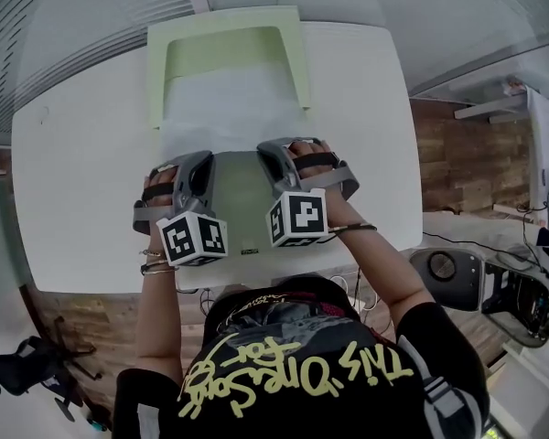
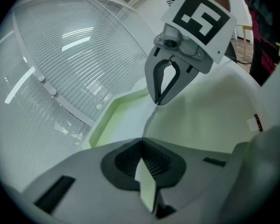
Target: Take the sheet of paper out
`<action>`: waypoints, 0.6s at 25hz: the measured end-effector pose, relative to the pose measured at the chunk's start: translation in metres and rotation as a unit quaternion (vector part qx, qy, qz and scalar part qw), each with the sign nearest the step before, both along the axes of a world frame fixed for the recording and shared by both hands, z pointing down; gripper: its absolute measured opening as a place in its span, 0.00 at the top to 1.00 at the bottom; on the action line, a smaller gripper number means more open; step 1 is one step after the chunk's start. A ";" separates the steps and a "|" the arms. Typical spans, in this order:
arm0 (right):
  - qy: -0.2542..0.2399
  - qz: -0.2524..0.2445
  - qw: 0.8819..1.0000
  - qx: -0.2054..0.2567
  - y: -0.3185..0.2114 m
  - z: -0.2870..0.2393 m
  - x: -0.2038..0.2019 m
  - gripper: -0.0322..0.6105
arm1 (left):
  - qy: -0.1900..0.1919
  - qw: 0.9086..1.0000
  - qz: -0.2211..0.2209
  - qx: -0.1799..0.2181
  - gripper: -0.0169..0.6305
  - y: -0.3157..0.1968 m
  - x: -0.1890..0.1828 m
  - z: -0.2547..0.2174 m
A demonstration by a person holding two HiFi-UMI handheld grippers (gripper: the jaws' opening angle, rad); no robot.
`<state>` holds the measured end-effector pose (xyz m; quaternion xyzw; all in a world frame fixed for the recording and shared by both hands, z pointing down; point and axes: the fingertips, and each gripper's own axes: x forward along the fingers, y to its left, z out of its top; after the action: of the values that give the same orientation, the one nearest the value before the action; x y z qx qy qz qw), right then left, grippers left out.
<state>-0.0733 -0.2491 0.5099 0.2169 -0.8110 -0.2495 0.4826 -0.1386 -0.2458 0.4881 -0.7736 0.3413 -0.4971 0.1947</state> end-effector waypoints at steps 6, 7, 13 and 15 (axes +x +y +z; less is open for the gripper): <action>0.001 0.016 1.000 -0.002 0.006 0.002 0.021 0.94 | 0.009 1.000 0.010 -0.005 0.96 0.003 0.022 0.000; 0.002 0.018 1.000 -0.001 0.009 0.002 0.020 0.94 | 0.010 1.000 0.012 -0.005 0.96 0.007 0.020 0.000; 0.013 0.034 0.999 0.003 0.025 0.002 0.015 0.94 | 0.015 1.000 0.024 -0.008 0.96 0.021 0.016 -0.001; 0.012 0.039 0.999 0.003 0.031 0.001 0.015 0.94 | 0.017 0.999 0.027 -0.007 0.96 0.026 0.017 -0.004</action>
<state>-0.0580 -0.2182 0.5108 0.2468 -0.7955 -0.2354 0.5009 -0.1221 -0.2196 0.4845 -0.7923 0.3204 -0.4804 0.1970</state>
